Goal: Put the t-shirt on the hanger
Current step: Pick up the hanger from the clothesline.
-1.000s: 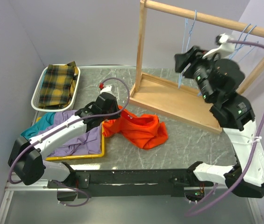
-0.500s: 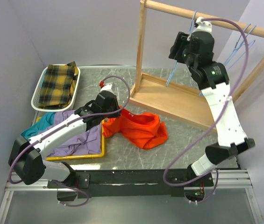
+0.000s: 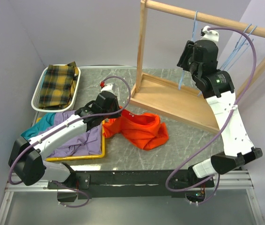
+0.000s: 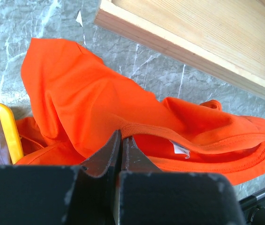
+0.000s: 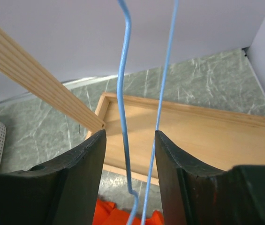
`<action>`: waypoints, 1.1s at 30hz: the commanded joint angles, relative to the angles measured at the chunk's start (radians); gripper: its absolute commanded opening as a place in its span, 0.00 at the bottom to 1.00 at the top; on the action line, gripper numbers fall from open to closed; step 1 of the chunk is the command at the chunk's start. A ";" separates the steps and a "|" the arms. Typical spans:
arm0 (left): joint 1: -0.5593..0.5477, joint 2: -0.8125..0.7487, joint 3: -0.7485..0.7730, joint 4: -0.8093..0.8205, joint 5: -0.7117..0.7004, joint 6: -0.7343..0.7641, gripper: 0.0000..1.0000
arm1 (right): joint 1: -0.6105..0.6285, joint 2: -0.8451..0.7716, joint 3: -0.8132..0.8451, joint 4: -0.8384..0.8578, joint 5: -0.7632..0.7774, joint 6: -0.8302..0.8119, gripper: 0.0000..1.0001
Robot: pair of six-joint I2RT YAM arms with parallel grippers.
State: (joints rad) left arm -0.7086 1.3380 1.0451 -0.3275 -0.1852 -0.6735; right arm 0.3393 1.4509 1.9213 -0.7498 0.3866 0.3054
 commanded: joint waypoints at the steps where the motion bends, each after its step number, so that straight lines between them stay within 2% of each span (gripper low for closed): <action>1: 0.008 -0.025 0.033 0.004 -0.014 0.012 0.03 | -0.006 -0.073 -0.021 0.032 0.046 -0.011 0.52; 5: 0.006 -0.025 0.030 0.004 -0.013 0.012 0.03 | -0.020 -0.072 0.004 0.047 0.025 -0.061 0.50; 9: 0.008 -0.026 0.032 0.002 -0.010 0.012 0.03 | -0.052 0.009 0.112 -0.014 -0.066 -0.103 0.46; 18: 0.008 -0.030 0.036 -0.010 -0.011 0.025 0.03 | -0.074 0.097 0.194 -0.026 -0.140 -0.173 0.41; 22: 0.011 -0.034 0.036 -0.012 -0.014 0.026 0.03 | -0.102 0.097 0.197 -0.017 -0.175 -0.172 0.31; 32: 0.009 -0.037 0.036 -0.013 -0.007 0.026 0.03 | -0.108 0.095 0.142 0.030 -0.160 -0.189 0.26; 33: 0.011 -0.039 0.035 -0.015 -0.008 0.026 0.03 | -0.106 0.095 0.139 0.033 -0.161 -0.195 0.22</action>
State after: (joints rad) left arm -0.7033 1.3373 1.0451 -0.3489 -0.1860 -0.6659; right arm 0.2367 1.5604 2.0678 -0.7677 0.2310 0.1444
